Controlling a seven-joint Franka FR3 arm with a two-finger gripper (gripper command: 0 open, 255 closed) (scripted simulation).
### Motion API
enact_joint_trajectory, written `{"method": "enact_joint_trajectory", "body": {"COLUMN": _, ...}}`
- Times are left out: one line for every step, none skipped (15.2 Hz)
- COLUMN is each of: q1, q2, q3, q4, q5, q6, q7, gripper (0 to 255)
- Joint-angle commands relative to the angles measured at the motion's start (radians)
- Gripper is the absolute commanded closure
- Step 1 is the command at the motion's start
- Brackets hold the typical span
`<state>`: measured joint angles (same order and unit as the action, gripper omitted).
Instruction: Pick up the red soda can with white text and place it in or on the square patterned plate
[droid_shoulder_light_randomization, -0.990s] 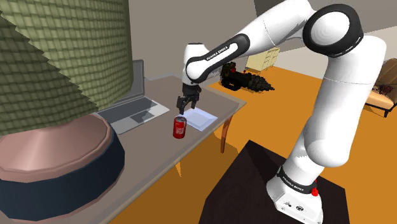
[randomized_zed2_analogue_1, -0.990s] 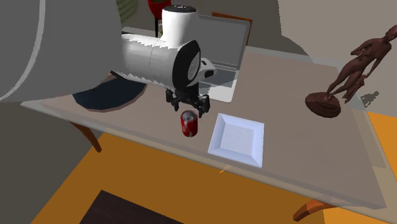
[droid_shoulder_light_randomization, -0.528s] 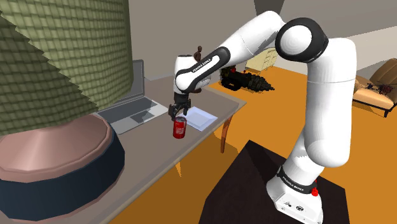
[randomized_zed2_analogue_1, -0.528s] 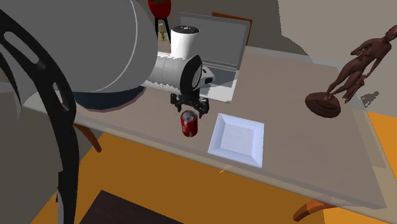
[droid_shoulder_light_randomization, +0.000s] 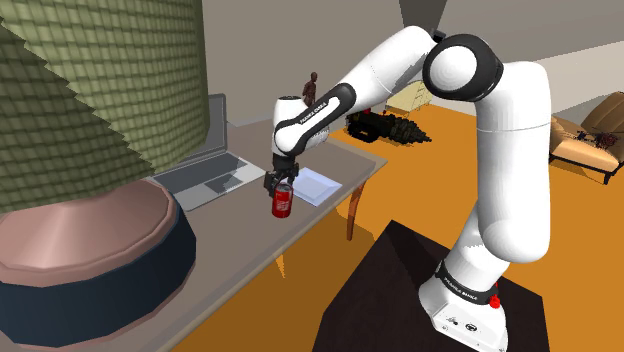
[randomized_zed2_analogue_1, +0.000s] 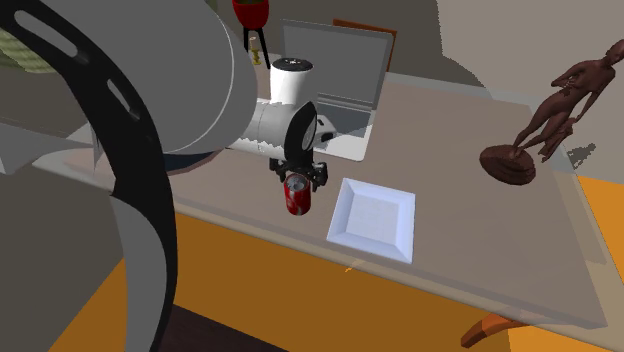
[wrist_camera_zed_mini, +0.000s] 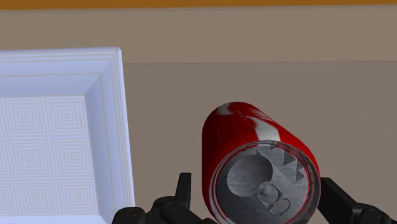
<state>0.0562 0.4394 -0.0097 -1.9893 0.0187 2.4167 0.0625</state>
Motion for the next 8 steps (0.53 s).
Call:
{"method": "enact_joint_trajectory", "body": {"q1": 0.0, "q2": 0.001, "q3": 0.0, "q4": 0.001, "q5": 0.0, "q6": 0.001, "q7": 0.0, "gripper": 0}}
{"method": "enact_joint_trajectory", "body": {"q1": 0.0, "q2": 0.002, "q3": 0.0, "q4": 0.001, "q5": 0.0, "q6": 0.001, "q7": 0.0, "gripper": 0}}
{"method": "enact_joint_trajectory", "body": {"q1": 0.0, "q2": 0.002, "q3": 0.0, "q4": 0.001, "q5": 0.0, "q6": 0.001, "q7": 0.0, "gripper": 0}}
{"method": "enact_joint_trajectory", "body": {"q1": 0.0, "q2": 0.001, "q3": 0.0, "q4": 0.001, "q5": 0.0, "q6": 0.001, "q7": 0.0, "gripper": 0}}
{"method": "enact_joint_trajectory", "body": {"q1": 0.0, "q2": 0.001, "q3": 0.0, "q4": 0.001, "q5": 0.0, "q6": 0.001, "q7": 0.0, "gripper": 0}}
{"method": "enact_joint_trajectory", "body": {"q1": 0.0, "q2": 0.001, "q3": 0.0, "q4": 0.001, "q5": 0.0, "q6": 0.001, "q7": 0.0, "gripper": 255}}
{"method": "enact_joint_trajectory", "body": {"q1": 0.0, "q2": 0.001, "q3": 0.0, "q4": 0.001, "q5": 0.0, "q6": 0.001, "q7": 0.0, "gripper": 255}}
{"method": "enact_joint_trajectory", "body": {"q1": 0.0, "q2": 0.002, "q3": 0.0, "q4": 0.001, "q5": 0.0, "q6": 0.001, "q7": 0.0, "gripper": 255}}
